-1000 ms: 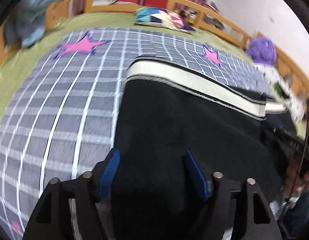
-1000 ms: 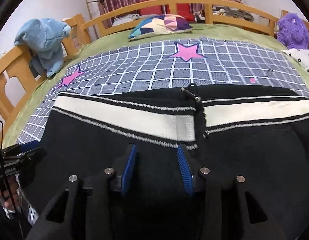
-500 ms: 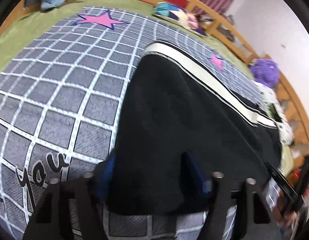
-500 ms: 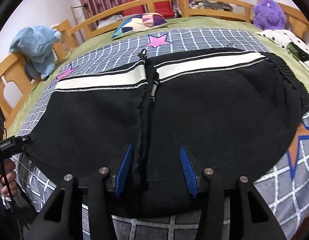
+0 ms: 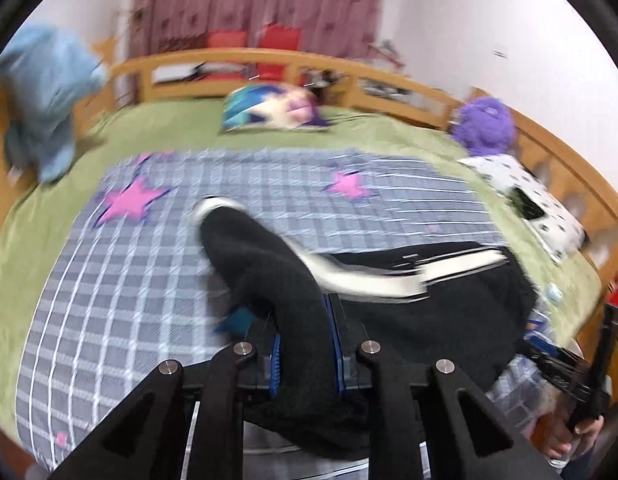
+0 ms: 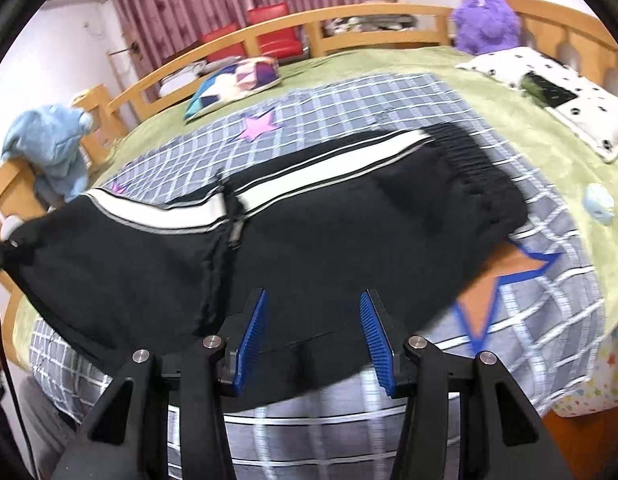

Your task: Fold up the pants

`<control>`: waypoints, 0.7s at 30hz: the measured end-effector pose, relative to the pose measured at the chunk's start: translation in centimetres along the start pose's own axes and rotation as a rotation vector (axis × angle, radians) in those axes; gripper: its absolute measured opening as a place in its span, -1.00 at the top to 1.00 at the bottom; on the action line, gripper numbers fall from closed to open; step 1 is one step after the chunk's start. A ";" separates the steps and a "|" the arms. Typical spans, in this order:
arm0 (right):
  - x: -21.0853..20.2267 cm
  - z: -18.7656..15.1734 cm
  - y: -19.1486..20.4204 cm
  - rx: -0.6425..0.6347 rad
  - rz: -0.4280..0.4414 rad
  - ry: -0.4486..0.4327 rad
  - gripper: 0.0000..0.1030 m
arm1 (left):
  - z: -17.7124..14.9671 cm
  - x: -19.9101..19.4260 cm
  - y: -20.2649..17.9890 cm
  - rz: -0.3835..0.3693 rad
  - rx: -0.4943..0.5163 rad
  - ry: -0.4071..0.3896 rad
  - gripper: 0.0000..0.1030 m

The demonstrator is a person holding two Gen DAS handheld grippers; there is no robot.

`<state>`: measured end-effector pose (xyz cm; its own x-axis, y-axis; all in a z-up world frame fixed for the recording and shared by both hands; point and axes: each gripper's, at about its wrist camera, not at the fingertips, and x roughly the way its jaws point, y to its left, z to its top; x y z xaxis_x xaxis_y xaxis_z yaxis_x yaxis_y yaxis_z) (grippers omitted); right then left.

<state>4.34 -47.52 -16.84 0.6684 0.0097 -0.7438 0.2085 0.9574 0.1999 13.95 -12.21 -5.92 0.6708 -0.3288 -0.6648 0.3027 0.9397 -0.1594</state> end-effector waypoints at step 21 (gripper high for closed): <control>-3.0 0.8 -7.2 0.190 0.087 -0.015 0.06 | 0.1 6.6 -13.5 -0.359 0.176 0.156 -0.16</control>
<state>1.42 -54.67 -15.57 0.7001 0.0840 -0.7091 0.2794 0.8816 0.3804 14.37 -27.11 -8.07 0.3959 -0.6011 -0.6942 0.6179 0.7336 -0.2828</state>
